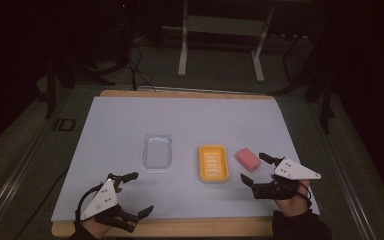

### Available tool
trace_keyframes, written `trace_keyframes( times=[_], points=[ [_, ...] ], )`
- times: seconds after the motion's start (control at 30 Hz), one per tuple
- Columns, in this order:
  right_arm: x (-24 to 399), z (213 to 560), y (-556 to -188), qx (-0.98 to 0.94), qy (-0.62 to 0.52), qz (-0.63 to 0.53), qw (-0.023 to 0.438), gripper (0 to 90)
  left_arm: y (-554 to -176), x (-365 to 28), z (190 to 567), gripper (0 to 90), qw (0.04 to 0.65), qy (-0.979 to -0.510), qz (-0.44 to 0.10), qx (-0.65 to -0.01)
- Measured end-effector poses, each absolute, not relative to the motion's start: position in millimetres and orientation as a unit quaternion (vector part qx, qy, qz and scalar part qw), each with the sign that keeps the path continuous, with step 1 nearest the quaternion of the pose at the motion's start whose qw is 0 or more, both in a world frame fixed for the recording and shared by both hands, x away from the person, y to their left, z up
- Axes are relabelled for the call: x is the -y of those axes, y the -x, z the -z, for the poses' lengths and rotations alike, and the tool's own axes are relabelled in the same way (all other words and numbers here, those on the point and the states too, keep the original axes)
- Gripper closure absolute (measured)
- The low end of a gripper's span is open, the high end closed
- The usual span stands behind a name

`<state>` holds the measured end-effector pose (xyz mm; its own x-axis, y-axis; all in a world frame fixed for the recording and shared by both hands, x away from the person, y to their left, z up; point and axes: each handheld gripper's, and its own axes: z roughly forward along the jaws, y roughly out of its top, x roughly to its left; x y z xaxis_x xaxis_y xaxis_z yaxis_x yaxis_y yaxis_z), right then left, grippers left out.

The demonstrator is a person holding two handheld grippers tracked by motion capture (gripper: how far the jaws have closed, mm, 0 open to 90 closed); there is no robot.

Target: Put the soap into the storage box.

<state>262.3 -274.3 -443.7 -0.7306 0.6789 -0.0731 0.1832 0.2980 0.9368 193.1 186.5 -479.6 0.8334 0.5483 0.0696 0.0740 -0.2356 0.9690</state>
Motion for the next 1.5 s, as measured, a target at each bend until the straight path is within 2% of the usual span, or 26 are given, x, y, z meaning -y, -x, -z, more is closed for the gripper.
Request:
trace_keyframes(
  times=[0.43,0.57,0.7,0.97,1.2,1.5],
  points=[
    [279,444,-266,-0.782,-0.278,-0.506,0.237,7.8,-193,-187,479,0.6,0.582,-0.760,-0.205,-0.205],
    [278,442,-270,-0.794,-0.281,-0.493,0.218,7.9,-193,-187,480,0.6,0.582,-0.760,-0.205,-0.205],
    [276,443,-279,-0.823,-0.289,-0.454,0.180,7.9,-193,-187,480,0.6,0.581,-0.760,-0.205,-0.204],
    [276,449,-287,-0.853,-0.298,-0.396,0.163,7.9,-192,-186,480,0.6,0.579,-0.762,-0.207,-0.203],
    [278,459,-293,-0.876,-0.335,-0.334,0.097,7.9,-193,-185,480,0.6,0.577,-0.764,-0.207,-0.201],
    [275,472,-299,-0.897,-0.355,-0.258,0.045,7.9,-192,-185,480,0.6,0.576,-0.765,-0.207,-0.201]
  ],
)
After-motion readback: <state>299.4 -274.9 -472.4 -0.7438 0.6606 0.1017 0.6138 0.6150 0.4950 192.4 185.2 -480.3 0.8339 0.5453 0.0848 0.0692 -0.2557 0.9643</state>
